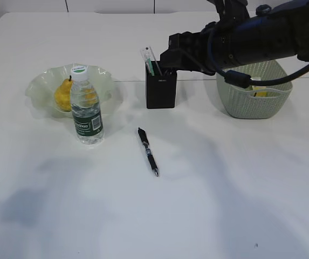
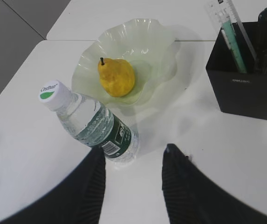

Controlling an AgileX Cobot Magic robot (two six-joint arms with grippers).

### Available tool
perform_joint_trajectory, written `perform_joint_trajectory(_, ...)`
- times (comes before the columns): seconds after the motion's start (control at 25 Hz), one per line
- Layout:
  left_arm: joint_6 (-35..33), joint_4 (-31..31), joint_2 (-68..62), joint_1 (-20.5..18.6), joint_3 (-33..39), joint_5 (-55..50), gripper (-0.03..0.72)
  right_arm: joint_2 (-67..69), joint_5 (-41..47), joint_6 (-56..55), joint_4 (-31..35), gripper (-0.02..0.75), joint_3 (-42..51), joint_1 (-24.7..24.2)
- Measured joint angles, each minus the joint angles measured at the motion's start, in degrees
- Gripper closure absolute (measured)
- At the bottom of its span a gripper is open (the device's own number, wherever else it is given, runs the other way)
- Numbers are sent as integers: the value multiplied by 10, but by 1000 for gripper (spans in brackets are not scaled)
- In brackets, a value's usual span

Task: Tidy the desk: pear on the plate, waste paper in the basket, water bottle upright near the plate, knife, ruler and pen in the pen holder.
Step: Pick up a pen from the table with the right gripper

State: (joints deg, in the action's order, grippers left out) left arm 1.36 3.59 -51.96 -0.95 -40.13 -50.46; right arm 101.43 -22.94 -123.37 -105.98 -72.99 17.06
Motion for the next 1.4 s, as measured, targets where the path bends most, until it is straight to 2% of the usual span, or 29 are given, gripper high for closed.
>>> perform_joint_trajectory(1.4, 0, 0, 0, 0, 0, 52, 331, 0, 17, 12, 0, 434, 0, 0)
